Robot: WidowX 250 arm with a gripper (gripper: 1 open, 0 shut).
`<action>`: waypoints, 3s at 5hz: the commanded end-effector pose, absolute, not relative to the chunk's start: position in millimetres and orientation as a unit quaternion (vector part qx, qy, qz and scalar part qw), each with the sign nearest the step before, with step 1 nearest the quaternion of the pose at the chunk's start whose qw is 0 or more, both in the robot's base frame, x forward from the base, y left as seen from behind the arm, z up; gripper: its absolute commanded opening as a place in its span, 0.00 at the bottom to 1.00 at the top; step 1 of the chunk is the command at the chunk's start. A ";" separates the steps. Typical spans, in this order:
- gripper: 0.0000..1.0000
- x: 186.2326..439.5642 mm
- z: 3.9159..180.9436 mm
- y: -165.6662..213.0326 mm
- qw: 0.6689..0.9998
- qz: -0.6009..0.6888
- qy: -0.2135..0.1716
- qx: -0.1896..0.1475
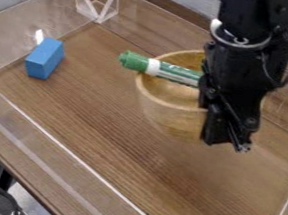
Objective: Remove the green marker from inside the brown bowl and put it on the table
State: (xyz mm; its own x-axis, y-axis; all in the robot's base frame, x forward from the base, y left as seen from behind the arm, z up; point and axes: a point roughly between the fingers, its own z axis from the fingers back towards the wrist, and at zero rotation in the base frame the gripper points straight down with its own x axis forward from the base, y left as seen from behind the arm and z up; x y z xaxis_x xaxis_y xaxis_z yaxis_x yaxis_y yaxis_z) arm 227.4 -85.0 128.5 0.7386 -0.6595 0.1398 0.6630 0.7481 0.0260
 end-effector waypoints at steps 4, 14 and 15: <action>0.00 229.3 134.7 -93.9 0.905 -0.406 -0.130 -0.010; 1.00 278.3 100.4 -43.3 0.899 -0.411 -0.152 0.002; 1.00 284.6 93.6 -43.6 0.899 -0.409 -0.154 0.002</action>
State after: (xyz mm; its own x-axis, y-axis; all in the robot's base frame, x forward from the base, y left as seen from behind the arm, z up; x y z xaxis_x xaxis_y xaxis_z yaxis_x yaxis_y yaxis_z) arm 272.9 -41.4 77.7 0.6373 -0.7348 0.2322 0.7386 0.6684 0.0879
